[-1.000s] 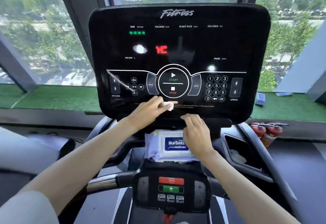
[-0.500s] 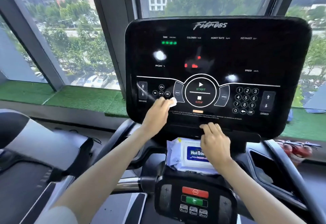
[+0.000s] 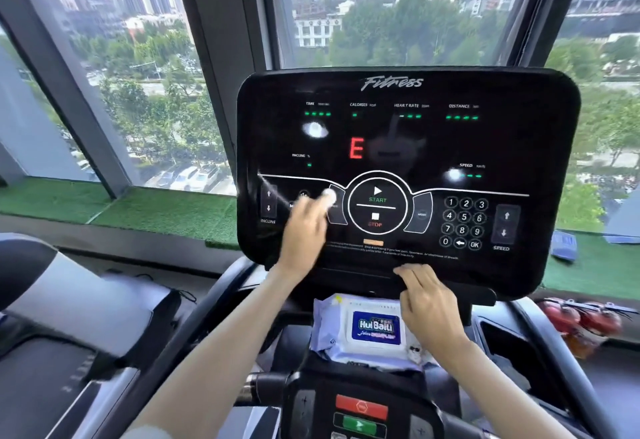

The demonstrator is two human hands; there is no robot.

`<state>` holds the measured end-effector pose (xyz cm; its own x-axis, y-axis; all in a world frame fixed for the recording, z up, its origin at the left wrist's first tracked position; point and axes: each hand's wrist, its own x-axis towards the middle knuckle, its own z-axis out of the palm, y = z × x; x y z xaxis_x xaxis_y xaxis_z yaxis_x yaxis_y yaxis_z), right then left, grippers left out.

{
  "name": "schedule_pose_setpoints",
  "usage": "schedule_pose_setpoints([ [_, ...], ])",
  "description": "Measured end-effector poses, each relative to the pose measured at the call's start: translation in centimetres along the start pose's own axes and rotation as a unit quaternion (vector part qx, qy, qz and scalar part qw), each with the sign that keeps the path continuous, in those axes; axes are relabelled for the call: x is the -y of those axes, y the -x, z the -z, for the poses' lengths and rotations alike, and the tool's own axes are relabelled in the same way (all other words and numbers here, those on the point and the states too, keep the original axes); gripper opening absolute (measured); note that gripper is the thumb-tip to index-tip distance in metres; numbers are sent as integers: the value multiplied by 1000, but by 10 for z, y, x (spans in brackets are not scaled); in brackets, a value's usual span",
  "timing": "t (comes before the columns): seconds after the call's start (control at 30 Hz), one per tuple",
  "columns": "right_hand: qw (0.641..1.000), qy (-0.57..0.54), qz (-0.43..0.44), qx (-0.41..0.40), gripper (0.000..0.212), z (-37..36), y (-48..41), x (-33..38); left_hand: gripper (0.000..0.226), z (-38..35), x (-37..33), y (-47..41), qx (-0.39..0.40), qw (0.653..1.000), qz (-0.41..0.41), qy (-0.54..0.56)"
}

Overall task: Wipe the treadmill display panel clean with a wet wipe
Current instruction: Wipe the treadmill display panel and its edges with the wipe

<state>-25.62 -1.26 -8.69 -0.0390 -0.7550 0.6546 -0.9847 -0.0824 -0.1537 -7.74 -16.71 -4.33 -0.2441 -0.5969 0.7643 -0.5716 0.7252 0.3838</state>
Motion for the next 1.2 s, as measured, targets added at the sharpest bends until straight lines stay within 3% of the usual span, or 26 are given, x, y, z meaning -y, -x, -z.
schedule_pose_setpoints([
  [0.07, 999, 6, -27, -22, 41, 4, 5, -11, 32, 8, 11, -14, -124, 976, 180, 26],
  [0.13, 999, 20, -41, -25, 41, 4, 11, -21, 32, -1, 4, -23, -188, 941, 280, 29],
  [0.2, 998, 29, -52, -27, 41, 2, 16, -30, 35, -19, -24, -20, -158, 963, 217, 27],
  [0.27, 998, 33, -47, -37, 39, 0, 20, -34, 40, -33, -52, -5, -57, 997, 40, 16],
  [0.33, 998, 39, -21, -47, 39, -1, 22, -36, 43, -34, -50, 3, 36, 993, -113, -14],
  [0.37, 998, 43, -9, -50, 39, -1, 23, -36, 43, -28, -42, 0, 52, 990, -129, -15],
  [0.4, 998, 45, -5, -52, 39, -1, 24, -37, 43, -21, -32, -3, 46, 994, -98, -8],
  [0.47, 998, 46, -8, -46, 40, -1, 24, -38, 40, -3, -15, -13, -30, 998, 59, 9],
  [0.53, 998, 49, -9, -32, 41, -2, 24, -38, 37, 6, -11, -24, -130, 965, 223, 41],
  [0.6, 998, 53, -11, -20, 40, -2, 24, -38, 35, -6, -29, -30, -172, 946, 273, 35],
  [0.67, 998, 53, -13, -11, 41, -1, 24, -39, 34, -26, -63, -26, -129, 974, 184, 29],
  [0.73, 999, 52, -5, -5, 42, 1, 25, -39, 31, -47, -92, -8, 21, 1000, 13, 4],
  [0.8, 998, 53, 14, -2, 41, 6, 26, -41, 30, -54, -100, 7, 182, 961, -206, -29],
  [0.87, 998, 59, 18, -9, 36, 11, 26, -44, 43, -51, -84, -2, 202, 920, -327, -79],
  [0.9, 998, 57, 5, -16, 37, 14, 27, -45, 47, -52, -75, -13, 164, 929, -319, -89],
  [0.93, 998, 55, -15, -21, 38, 17, 28, -46, 50, -52, -69, -25, 112, 956, -261, -71],
  [1.0, 997, 61, -46, -20, 45, 20, 35, -47, 52, -48, -75, -48, -4, 998, -64, 26],
  [1.07, 996, 79, -46, 8, 52, 20, 43, -47, 51, -58, -97, -55, -73, 993, 54, 79],
  [1.1, 995, 85, -41, 28, 54, 20, 47, -47, 51, -67, -109, -50, -63, 995, 39, 71],
  [1.13, 994, 88, -38, 44, 55, 21, 49, -47, 50, -77, -119, -40, -7, 998, -27, 48],
  [1.17, 994, 85, -39, 54, 56, 22, 49, -47, 50, -84, -127, -26, 69, 989, -133, 19],
  [1.2, 994, 78, -44, 59, 56, 24, 48, -47, 51, -87, -133, -12, 143, 958, -249, -13],
])
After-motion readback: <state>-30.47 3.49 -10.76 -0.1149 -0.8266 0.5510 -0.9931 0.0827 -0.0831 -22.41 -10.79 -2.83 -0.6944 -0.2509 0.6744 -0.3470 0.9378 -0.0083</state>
